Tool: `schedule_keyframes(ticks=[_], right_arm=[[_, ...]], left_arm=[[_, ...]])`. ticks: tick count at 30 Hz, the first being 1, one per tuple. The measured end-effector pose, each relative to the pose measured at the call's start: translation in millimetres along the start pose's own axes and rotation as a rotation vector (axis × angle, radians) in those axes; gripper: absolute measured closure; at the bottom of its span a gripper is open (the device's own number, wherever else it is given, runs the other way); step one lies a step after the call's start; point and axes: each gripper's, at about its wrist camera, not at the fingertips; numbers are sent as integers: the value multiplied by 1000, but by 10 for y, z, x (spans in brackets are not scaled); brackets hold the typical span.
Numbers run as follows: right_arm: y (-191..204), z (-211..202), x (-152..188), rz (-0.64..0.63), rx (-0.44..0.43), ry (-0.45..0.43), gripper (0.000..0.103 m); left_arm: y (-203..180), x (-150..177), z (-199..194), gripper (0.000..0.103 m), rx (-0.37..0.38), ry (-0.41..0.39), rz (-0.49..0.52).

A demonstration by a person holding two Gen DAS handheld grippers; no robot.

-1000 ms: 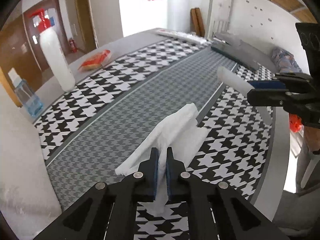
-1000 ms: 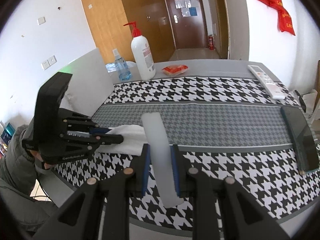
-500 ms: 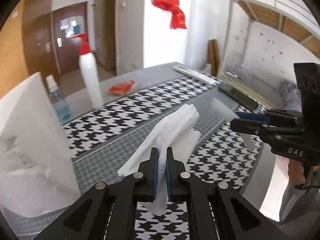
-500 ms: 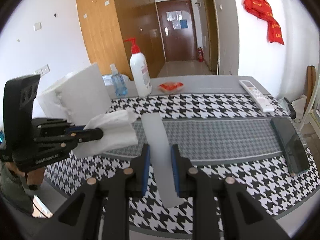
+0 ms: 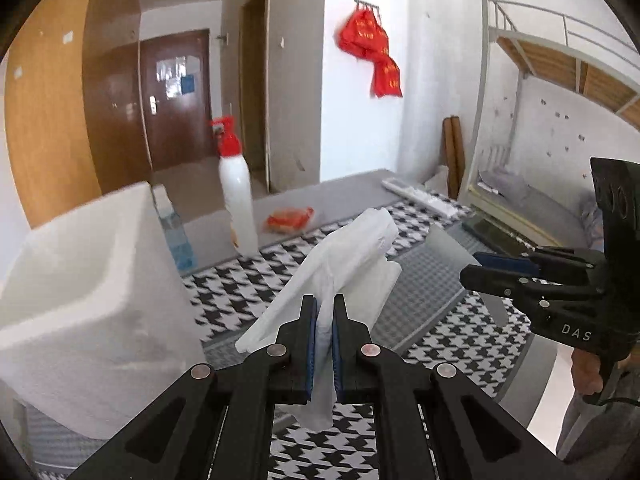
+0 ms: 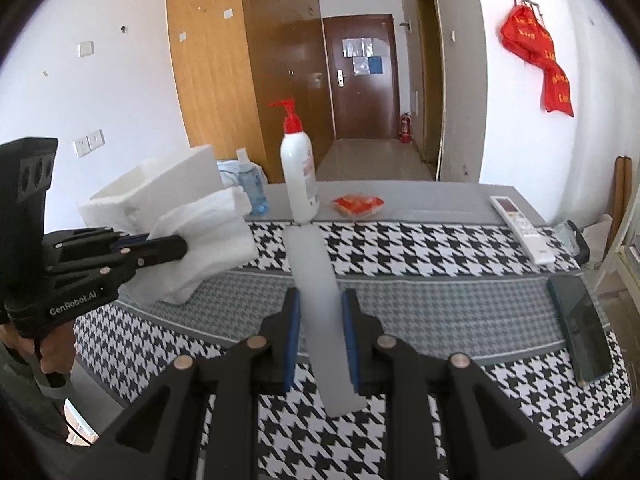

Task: Organize soft objects
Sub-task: 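Carry the tissue packet in the left tool over the white foam box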

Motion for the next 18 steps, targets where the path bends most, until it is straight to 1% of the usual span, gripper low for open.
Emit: schedule_keyframes(ticks=[10, 18], right_arm=[[189, -89, -279, -34, -2, -63, 79], [275, -115, -450, -50, -30, -110, 79]], left_arm=[[132, -124, -215, 96, -53, -84, -9], [262, -187, -338, 96, -91, -127, -29]])
Point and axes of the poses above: each gripper's, at about its wrist camera, not at the fingertips, and z roughly the way its jaws point, y to its left, x to its underside, and after that the axes turned 3 degrees about -x, right-handed
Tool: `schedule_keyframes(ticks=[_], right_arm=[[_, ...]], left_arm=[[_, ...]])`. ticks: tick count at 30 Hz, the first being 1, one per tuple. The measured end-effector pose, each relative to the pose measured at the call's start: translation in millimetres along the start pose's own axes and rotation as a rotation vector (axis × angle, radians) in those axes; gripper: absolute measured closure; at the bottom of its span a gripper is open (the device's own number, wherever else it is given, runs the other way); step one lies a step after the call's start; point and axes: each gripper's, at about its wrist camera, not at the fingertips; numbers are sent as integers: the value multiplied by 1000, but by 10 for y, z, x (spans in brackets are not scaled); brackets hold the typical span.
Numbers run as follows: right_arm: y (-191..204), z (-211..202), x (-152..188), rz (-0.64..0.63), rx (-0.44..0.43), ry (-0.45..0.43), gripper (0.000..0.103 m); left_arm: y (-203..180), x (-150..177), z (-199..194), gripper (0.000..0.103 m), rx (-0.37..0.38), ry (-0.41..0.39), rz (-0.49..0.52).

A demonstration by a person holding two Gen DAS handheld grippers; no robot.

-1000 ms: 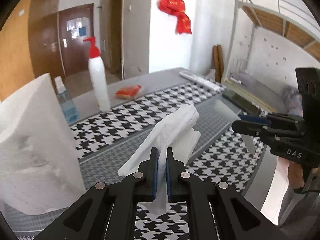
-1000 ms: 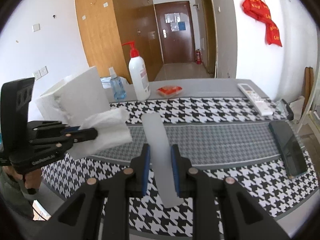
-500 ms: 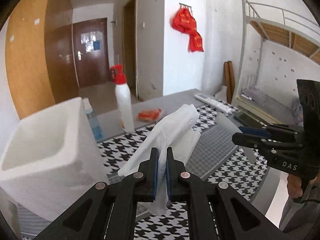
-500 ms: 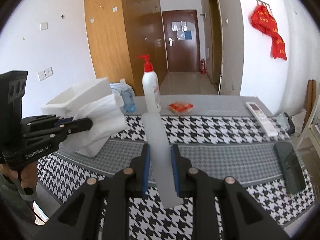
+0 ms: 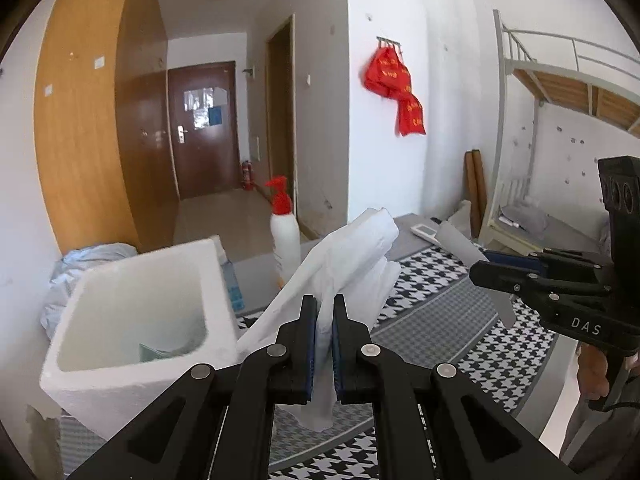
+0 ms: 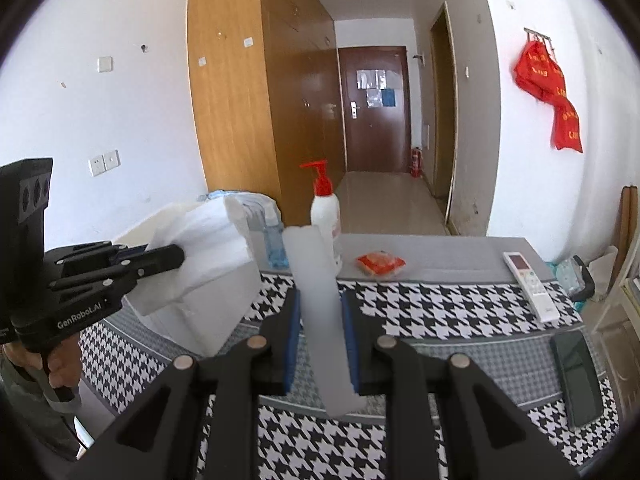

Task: Organize soft objects
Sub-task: 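Carry the tissue packet in the left tool over the white foam box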

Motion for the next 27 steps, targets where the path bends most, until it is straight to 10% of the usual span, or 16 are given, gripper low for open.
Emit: schedule_keyframes(ticks=[27], right_arm=[[416, 209, -365, -71, -133, -38, 79]], left_arm=[[523, -226, -172, 96, -265, -88, -122]])
Point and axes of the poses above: each gripper's, at about its wrist camera, not at the fingertips, and z roughly the way its jaws point, y to its left, x to its underside, and after that the axes turned 3 degrees about -x, right-handed
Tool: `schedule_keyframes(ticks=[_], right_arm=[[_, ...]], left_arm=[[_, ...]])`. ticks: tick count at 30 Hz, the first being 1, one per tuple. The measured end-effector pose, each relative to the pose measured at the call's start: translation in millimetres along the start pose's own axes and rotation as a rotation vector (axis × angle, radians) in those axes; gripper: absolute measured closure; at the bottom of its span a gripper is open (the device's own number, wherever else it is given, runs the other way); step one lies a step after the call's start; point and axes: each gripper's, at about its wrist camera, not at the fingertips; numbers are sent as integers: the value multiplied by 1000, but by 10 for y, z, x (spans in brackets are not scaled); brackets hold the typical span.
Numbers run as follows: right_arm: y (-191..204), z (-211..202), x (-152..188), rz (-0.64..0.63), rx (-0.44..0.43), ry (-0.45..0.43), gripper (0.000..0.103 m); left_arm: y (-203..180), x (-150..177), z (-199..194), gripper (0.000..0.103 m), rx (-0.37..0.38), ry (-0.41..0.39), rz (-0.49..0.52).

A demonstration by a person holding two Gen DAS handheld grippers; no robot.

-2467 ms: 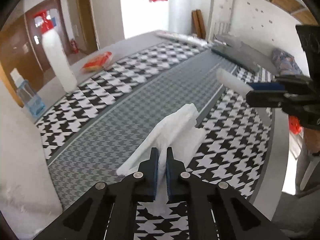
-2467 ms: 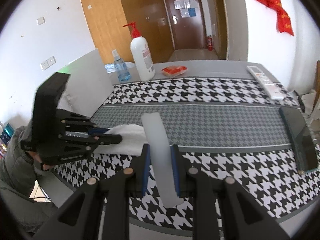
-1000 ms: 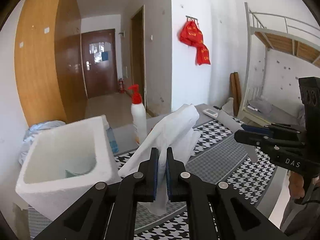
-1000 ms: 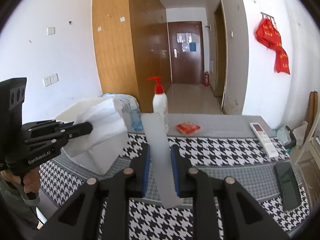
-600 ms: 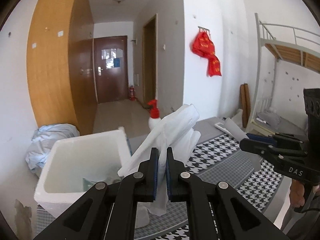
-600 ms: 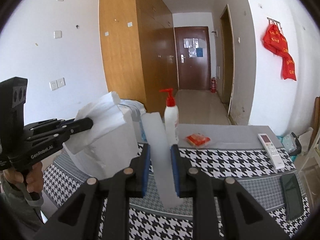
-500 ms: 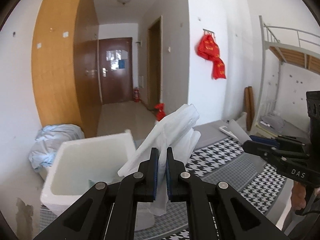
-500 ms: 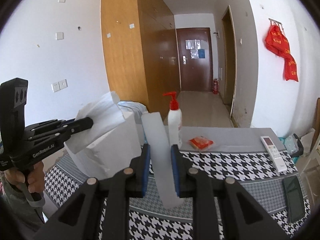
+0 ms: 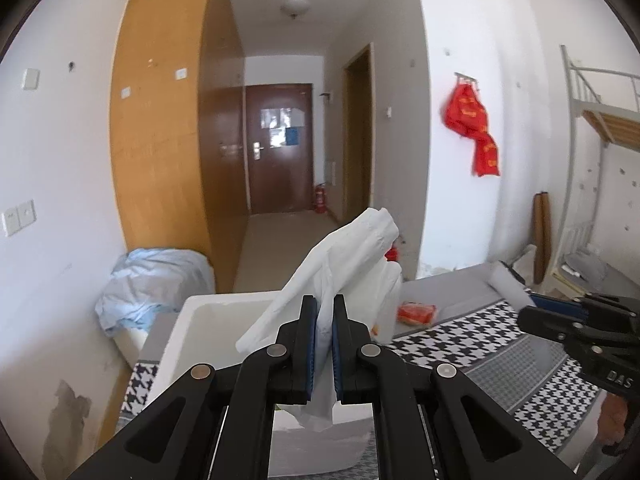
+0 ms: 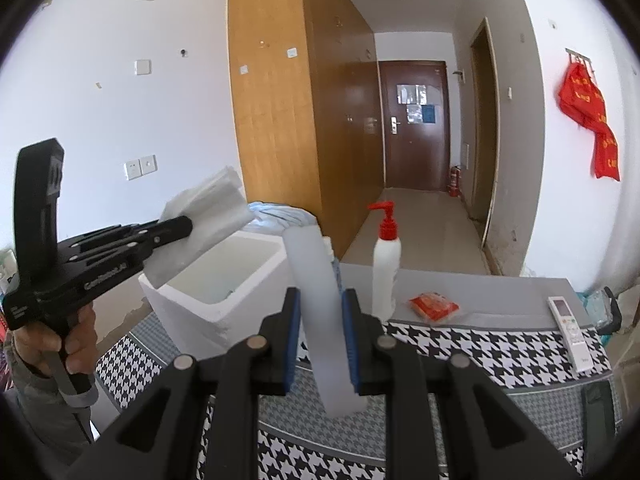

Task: Organize soft objects
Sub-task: 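Carry the tissue packet in the left tool over the white foam box, then open the left tool to drop the tissue packet into the box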

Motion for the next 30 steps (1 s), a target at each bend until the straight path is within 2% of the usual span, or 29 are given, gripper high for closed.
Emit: schedule_keyframes(ticks=[17, 30], right_arm=[[166, 192, -62, -26, -39, 25, 79], [250, 413, -85, -39, -47, 60, 79]], left_arm=[[321, 43, 315, 96, -113, 81, -78], [428, 103, 477, 95, -120, 133, -90]])
Point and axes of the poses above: each gripper's, at about its wrist camera, not at the fingertips, and z roughly the way its jaws point, y to its left, x to its underside, and after that the axes turned 3 degrees about -x, right-handed
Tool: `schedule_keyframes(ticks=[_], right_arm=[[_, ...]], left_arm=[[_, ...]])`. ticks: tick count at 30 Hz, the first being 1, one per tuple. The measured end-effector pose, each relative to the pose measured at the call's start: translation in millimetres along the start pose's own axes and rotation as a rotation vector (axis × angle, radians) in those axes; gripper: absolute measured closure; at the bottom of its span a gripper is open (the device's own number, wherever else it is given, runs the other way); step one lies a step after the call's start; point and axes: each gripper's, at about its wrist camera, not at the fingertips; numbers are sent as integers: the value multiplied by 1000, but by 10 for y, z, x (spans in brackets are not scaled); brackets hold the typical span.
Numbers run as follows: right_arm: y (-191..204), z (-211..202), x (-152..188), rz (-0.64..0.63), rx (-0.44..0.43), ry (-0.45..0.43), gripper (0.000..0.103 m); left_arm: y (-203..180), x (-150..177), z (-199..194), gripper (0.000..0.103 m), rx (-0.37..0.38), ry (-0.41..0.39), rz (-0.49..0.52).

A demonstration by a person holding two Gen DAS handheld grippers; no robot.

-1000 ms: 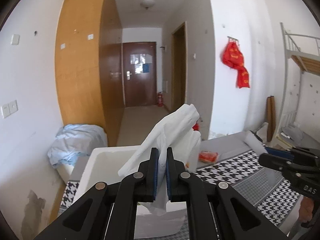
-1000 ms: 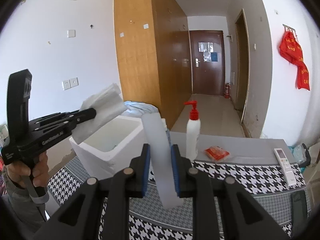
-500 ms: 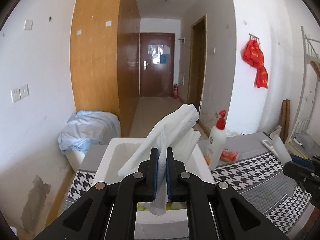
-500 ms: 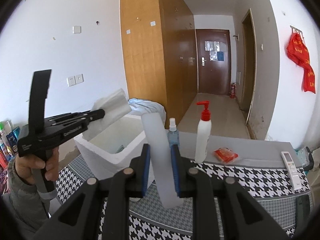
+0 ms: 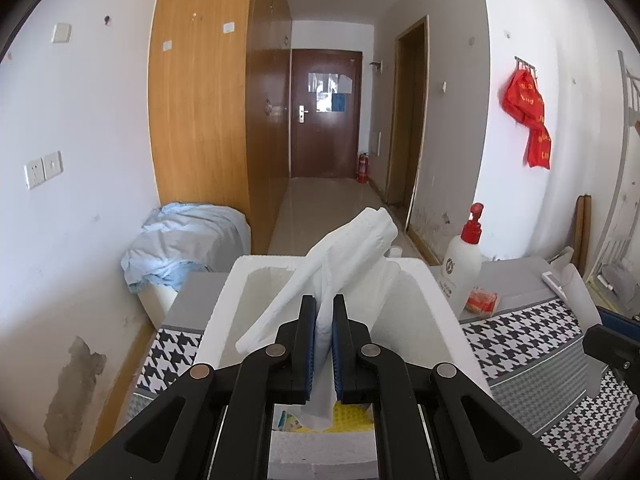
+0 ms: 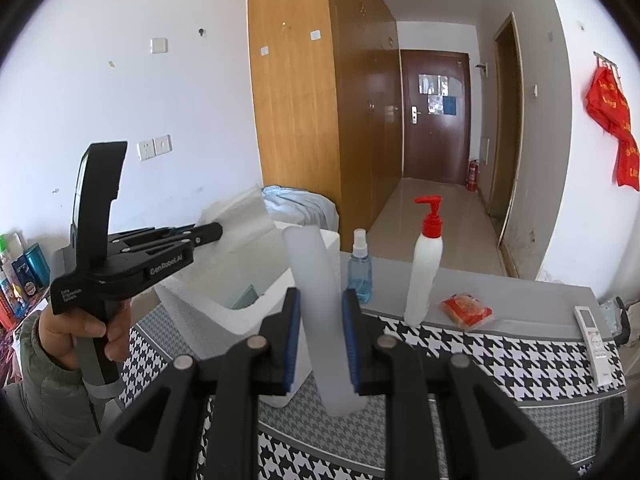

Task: Organize soft objects

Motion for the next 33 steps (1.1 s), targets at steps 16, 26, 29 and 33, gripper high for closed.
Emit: schedule_keyframes(ticks=[16, 26, 29, 33], right_arm=[[182, 245, -126, -21, -5, 27, 79], [362, 452, -252, -24, -49, 51, 79], [401, 530, -295, -20, -61, 64, 79], [443, 632, -335, -25, -69, 75, 79]], left_arm=[[279, 46, -303, 2, -23, -97, -29], [489, 122, -536, 1, -77, -158, -46], [514, 164, -578, 1, -90, -170, -43], [536, 224, -636, 1, -106, -184, -42]])
Point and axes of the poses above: each gripper's, at about its wrist camera, not at the fingertips, and z roughly the way its jaws point, y to its left, x to its underside, and after that the axes turned 3 degrees about -x, right-handed
